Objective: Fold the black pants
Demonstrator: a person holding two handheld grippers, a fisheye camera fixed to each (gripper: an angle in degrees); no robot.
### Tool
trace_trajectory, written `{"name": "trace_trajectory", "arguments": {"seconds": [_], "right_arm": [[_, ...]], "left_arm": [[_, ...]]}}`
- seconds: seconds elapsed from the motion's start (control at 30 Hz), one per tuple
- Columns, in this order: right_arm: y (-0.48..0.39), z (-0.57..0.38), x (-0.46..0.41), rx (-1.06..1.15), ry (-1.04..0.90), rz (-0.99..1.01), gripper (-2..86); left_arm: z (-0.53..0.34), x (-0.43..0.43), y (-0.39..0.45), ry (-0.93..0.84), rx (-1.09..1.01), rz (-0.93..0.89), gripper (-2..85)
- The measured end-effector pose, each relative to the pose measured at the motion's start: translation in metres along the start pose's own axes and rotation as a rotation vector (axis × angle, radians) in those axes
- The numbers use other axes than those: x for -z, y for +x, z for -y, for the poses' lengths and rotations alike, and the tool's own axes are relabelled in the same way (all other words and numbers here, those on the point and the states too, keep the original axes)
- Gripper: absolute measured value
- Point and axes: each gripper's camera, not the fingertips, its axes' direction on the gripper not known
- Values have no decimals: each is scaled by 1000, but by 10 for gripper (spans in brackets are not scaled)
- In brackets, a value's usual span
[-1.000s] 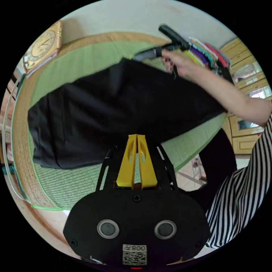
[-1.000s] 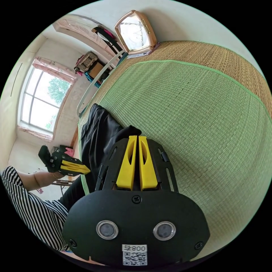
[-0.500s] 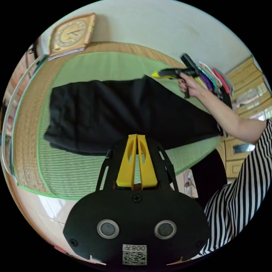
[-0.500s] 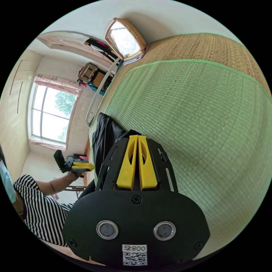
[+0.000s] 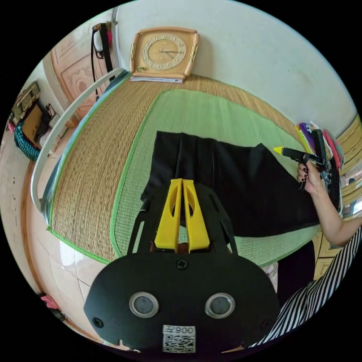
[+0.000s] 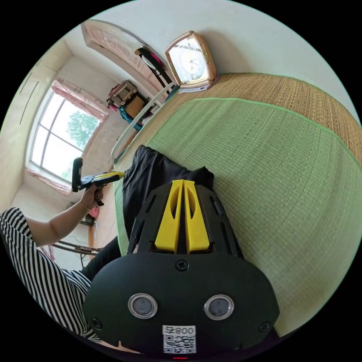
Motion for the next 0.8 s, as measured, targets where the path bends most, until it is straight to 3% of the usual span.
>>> {"name": "trace_trajectory", "arguments": {"seconds": [0.13,0.27,0.37,0.6,0.7,0.8], "right_arm": [[1,8,2,-40,9,25,61],[3,13,-12,-87,-65,0,51],[-2,8,-12,-94,-74,-11,22],[-11,-4,-2,-136,-35,8,5],[-30,-11,21,-122,8,-89,3],[-56,-34,49,-68,53,-93,2]], "left_arm": [[31,-11,-25,-4,68,-48,80],[39,-38,-45,-147,154,-111,51],[28,-22,-46,-55,153,-115,28],[17,-24,-41,-42,183,-53,15],[14,-10,-31,29,186,-2,11],[8,-3,-4,82,93,-49,4]]}}
